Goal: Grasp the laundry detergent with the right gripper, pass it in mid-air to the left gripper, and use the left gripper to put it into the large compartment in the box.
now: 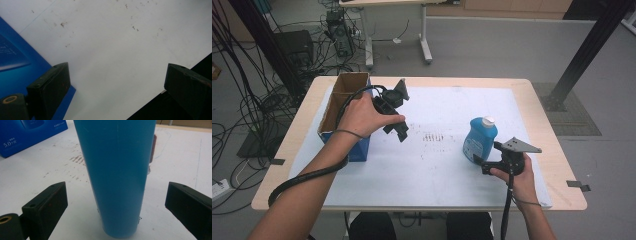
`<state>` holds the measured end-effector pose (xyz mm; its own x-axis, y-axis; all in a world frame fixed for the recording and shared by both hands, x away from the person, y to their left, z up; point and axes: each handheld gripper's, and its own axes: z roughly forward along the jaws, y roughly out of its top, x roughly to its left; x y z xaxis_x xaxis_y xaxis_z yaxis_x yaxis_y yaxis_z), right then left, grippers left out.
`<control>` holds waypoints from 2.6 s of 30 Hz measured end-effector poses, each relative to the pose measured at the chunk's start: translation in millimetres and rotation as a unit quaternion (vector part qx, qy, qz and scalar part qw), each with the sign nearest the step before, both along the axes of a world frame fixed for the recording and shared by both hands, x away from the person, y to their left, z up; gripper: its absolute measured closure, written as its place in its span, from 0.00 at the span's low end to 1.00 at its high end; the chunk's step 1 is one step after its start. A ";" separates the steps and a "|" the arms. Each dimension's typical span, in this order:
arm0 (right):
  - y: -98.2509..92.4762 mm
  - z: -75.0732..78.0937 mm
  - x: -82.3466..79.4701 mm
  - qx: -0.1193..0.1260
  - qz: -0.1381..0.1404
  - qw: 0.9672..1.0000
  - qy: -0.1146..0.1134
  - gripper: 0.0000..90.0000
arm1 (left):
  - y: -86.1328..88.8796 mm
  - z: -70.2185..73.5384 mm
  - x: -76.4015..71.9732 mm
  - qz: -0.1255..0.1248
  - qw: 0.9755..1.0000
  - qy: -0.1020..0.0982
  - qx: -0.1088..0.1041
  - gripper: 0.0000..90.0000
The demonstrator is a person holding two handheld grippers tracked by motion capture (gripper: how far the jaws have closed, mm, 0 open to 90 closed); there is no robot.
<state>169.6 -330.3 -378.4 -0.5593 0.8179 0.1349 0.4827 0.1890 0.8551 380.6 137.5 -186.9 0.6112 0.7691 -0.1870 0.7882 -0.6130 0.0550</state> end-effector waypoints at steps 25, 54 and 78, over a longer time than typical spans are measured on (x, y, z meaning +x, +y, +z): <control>-1.7 2.1 -2.4 -0.001 -0.003 1.000 -0.001 0.05 | 1.5 2.6 -1.7 -0.004 1.000 -0.006 0.001 0.09; -0.7 0.5 -2.0 0.002 0.000 1.000 -0.002 0.05 | 3.3 -1.3 -4.1 0.006 1.000 -0.015 0.000 0.06; 0.5 -1.6 -1.9 0.009 0.001 1.000 -0.004 0.05 | 2.7 1.1 -5.6 0.008 1.000 -0.019 -0.001 0.06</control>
<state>167.7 -329.8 -380.0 -0.5611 0.8149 0.1451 0.4763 0.1746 0.8618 375.0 140.2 -185.8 0.6055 0.7785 -0.1656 0.7952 -0.6002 0.0857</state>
